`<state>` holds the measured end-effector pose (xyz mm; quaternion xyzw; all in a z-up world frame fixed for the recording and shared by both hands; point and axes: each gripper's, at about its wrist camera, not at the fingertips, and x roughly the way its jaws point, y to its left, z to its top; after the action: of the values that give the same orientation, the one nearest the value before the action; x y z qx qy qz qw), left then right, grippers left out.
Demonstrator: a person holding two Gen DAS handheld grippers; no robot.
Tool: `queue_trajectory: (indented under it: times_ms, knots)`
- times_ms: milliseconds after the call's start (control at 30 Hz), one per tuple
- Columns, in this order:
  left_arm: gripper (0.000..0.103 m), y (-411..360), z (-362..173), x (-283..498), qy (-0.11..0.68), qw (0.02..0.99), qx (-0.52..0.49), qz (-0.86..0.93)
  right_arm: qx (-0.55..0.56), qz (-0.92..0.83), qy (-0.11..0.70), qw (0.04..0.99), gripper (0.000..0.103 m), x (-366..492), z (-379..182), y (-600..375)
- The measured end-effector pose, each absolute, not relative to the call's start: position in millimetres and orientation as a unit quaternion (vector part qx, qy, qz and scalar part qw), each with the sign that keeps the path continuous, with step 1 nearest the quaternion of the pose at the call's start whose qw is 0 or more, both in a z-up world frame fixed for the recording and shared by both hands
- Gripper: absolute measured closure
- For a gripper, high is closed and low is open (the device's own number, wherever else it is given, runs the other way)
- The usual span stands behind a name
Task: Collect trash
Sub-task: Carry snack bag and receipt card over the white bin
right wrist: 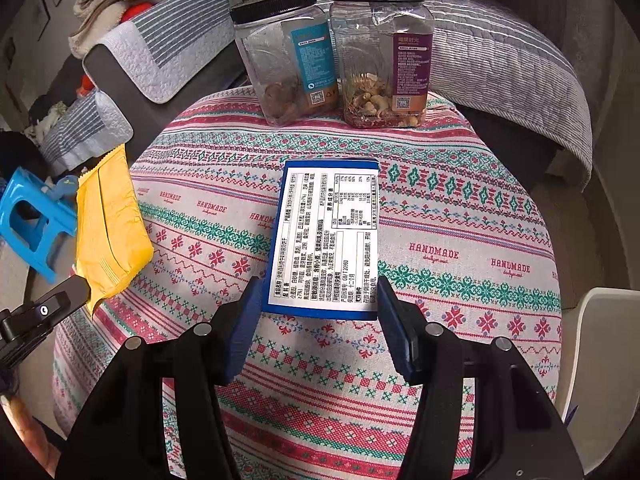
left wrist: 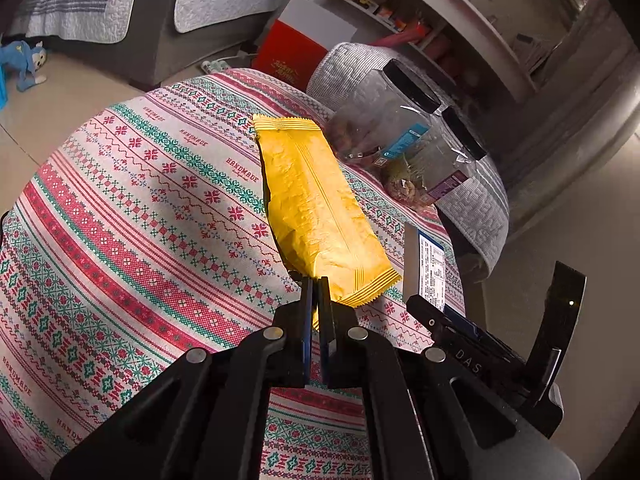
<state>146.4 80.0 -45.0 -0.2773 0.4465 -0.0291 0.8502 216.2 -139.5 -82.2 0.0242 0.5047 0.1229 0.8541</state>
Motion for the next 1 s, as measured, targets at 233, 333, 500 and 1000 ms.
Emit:
queue_trajectory:
  times_ms: [233, 333, 500, 1000]
  knots:
    - [0.101, 60, -33, 140, 0.442, 0.855, -0.267, -0.046, 0.054, 0.121, 0.483, 0.866, 0.049, 188, -39, -178]
    - [0.101, 46, -28, 136, 0.438, 0.861, -0.253, -0.059, 0.065, 0.119, 0.475, 0.869, 0.049, 177, -25, -199]
    - [0.101, 14, -26, 130, 0.439, 0.864, -0.226, -0.094, 0.070, 0.108, 0.466, 0.875, 0.049, 160, -11, -226]
    - [0.101, -95, 2, 111, 0.436, 0.852, -0.191, -0.218, 0.137, 0.042, 0.420, 0.896, 0.049, 108, 30, -330]
